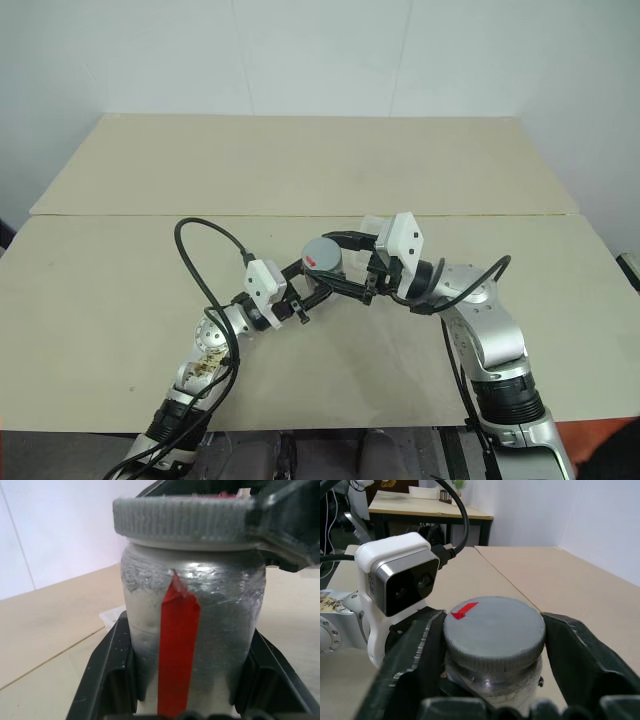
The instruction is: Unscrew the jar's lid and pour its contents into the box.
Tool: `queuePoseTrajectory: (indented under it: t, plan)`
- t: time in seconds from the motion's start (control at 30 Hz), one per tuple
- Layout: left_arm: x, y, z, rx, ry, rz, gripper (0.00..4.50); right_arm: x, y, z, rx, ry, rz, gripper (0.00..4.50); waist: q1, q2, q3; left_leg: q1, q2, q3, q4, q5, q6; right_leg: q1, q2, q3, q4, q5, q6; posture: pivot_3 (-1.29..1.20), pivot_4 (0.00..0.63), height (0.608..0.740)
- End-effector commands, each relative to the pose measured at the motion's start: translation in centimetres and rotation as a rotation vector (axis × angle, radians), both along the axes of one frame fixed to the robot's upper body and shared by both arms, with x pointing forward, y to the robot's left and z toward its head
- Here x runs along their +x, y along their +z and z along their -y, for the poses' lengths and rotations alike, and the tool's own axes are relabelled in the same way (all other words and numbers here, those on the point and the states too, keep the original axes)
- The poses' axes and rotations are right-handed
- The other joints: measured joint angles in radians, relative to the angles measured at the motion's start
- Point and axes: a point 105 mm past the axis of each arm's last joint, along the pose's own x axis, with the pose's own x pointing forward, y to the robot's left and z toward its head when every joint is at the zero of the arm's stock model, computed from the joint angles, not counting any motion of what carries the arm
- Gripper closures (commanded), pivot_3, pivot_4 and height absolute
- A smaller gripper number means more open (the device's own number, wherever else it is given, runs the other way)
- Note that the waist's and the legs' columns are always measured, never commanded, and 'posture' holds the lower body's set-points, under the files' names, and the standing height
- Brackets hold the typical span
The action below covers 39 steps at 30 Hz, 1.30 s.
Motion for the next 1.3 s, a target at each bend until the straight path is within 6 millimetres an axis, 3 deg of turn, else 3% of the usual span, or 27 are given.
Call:
queuePoseTrajectory:
  t: [0.03,1.3]
  plan:
    - [-0.2,0.7,0.3,-0.02,-0.015,0.031,2.57,-0.1,1.1,0.0,0.019,-0.004,0.053,1.49,0.0,0.0,0.0,0.0,0.0,0.0,0.0,0.0,0.0,0.0,0.0,0.0,0.0,0.0,0.0,0.0,0.15,0.74]
    - [-0.5,-0.1,0.9,-0.011,-0.054,0.019,2.57,0.3,3.3,0.6,0.163,-0.016,0.014,1.49,0.0,0.0,0.0,0.0,0.0,0.0,0.0,0.0,0.0,0.0,0.0,0.0,0.0,0.0,0.0,0.0,0.15,0.74]
